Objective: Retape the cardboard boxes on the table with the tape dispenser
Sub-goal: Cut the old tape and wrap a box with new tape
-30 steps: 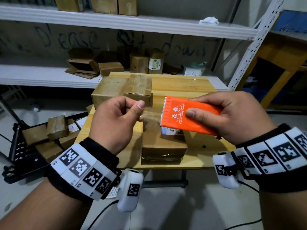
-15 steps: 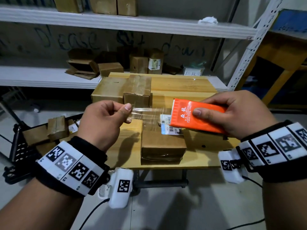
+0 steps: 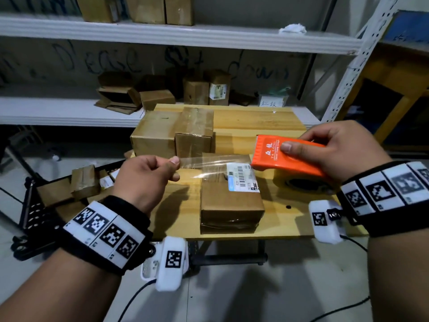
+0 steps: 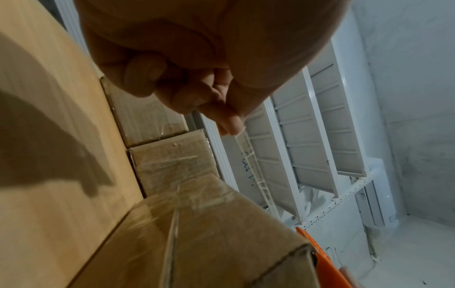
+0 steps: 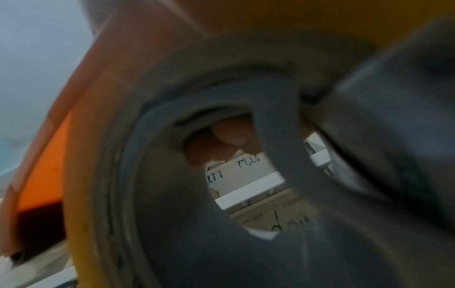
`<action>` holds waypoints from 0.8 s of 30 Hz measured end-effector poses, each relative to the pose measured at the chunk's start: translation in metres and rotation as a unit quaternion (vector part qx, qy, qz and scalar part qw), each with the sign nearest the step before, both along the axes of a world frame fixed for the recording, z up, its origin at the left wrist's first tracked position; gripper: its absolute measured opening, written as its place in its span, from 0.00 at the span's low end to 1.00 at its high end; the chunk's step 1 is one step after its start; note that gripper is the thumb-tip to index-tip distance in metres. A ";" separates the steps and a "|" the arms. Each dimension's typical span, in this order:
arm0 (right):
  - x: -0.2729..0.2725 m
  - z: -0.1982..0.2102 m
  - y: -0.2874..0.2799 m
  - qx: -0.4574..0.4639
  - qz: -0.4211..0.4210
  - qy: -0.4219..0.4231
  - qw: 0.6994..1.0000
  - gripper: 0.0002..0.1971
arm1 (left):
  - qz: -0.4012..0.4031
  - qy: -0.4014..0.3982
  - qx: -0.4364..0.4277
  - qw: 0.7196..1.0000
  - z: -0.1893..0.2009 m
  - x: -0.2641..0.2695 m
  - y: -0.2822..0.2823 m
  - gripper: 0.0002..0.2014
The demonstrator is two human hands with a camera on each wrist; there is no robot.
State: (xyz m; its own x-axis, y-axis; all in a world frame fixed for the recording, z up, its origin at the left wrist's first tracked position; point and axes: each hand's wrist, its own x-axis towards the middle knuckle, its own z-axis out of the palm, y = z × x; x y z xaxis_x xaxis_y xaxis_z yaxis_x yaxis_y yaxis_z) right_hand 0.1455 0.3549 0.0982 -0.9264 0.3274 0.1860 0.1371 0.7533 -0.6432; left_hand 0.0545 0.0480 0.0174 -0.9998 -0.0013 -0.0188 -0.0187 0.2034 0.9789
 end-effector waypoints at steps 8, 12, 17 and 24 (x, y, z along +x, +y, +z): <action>-0.010 -0.004 0.001 0.002 -0.012 -0.063 0.998 0.28 | -0.018 -0.074 -0.008 0.997 -0.009 0.004 0.009 0.15; -0.013 -0.005 0.001 0.002 -0.008 -0.084 0.996 0.28 | -0.026 -0.115 0.002 0.993 -0.014 0.009 0.015 0.15; -0.014 -0.011 0.001 -0.024 -0.009 -0.098 0.995 0.25 | -0.032 -0.169 0.039 0.984 -0.015 0.016 0.027 0.15; -0.014 -0.014 -0.001 -0.042 -0.021 -0.117 0.992 0.29 | -0.046 -0.101 -0.046 0.993 -0.017 0.022 0.039 0.16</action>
